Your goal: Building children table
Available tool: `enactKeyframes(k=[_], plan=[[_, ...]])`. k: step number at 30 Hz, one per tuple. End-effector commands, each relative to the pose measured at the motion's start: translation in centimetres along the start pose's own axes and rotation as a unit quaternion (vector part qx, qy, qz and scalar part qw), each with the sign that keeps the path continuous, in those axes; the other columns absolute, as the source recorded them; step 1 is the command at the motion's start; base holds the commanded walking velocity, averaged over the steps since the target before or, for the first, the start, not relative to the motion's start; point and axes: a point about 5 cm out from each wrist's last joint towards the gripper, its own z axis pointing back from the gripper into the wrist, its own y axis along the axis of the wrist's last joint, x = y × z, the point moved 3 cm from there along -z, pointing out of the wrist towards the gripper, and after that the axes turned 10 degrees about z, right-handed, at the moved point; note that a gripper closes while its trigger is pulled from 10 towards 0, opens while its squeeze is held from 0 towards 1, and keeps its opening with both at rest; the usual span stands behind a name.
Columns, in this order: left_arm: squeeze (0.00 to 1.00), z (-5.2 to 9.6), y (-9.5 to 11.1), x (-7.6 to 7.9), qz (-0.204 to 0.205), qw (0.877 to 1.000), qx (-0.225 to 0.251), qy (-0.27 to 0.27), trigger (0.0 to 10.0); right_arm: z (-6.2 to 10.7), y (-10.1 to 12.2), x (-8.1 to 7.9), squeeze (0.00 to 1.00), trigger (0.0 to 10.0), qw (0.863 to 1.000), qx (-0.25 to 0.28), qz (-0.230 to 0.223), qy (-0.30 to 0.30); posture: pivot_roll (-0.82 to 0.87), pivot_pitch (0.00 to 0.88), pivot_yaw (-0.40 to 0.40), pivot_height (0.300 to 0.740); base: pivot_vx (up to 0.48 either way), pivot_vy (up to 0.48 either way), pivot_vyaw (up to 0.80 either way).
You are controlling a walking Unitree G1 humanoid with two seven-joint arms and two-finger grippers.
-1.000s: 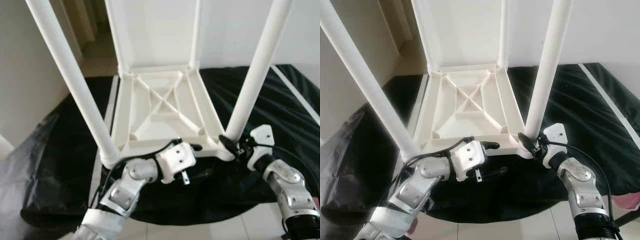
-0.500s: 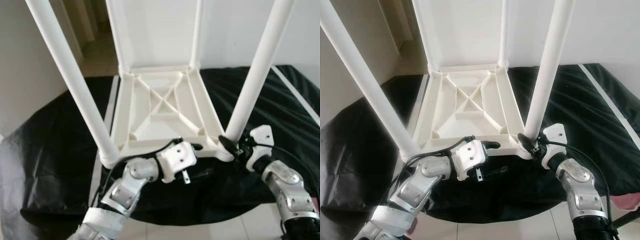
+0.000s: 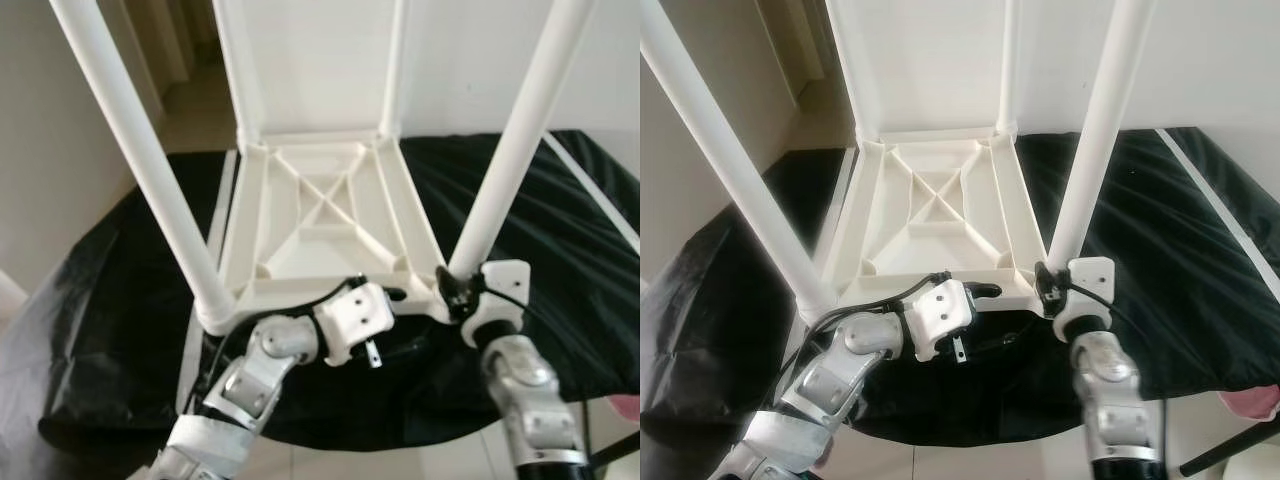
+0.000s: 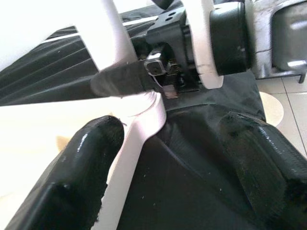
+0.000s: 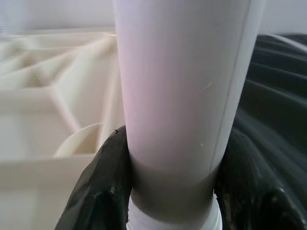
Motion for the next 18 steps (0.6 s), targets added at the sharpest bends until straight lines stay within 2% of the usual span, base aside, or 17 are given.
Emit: enactKeyframes(k=[1, 4, 6, 7, 8, 9, 18], plan=[[0.00, 0.5, -0.5, -0.9, 0.000, 1.000, -0.007, 0.028, 10.0, 0.9, -3.7, 2.2, 0.00, 10.0, 0.991, -0.098, 0.011, -0.088, -0.12, 0.029, 0.040, 0.740, 0.000, 0.000, 0.00], [0.00, 0.8, -0.6, -1.3, -0.004, 0.999, -0.009, 0.031, 10.0, 1.3, -3.9, 2.3, 0.00, 10.0, 0.988, -0.107, 0.009, -0.112, -0.12, 0.029, 0.042, 0.740, 0.000, 0.000, 0.00], [0.00, 1.0, -0.4, -1.9, -0.009, 0.999, -0.009, 0.035, 10.0, 1.7, -3.8, 1.1, 0.00, 10.0, 0.990, -0.109, 0.002, -0.092, -0.12, 0.029, 0.043, 0.740, 0.000, 0.000, 0.00], [0.00, 1.0, -0.4, -1.9, -0.009, 0.999, -0.009, 0.035, 10.0, 1.7, -3.8, 1.1, 0.00, 10.0, 0.990, -0.109, 0.002, -0.092, -0.12, 0.029, 0.043, 0.740, 0.000, 0.000, 0.00], [0.00, 1.1, -0.3, -2.3, -0.014, 0.999, -0.012, 0.037, 10.0, 2.0, -3.6, -0.3, 0.00, 10.0, 0.992, -0.106, -0.011, -0.063, -0.13, 0.027, 0.048, 0.740, 0.000, 0.000, 0.00], [0.00, 1.1, -0.4, -2.5, -0.015, 0.999, -0.013, 0.037, 10.0, 2.0, -3.5, -0.6, 0.00, 10.0, 0.993, -0.101, -0.012, -0.054, -0.13, 0.027, 0.051, 0.740, 0.000, 0.000, 0.00], [0.00, 1.1, -0.4, -2.6, -0.019, 0.999, -0.016, 0.031, 10.0, 1.9, -1.6, -1.6, 0.00, 10.0, 0.997, -0.058, -0.023, -0.034, -0.14, 0.022, 0.063, 0.740, 0.000, 0.000, 0.00]])
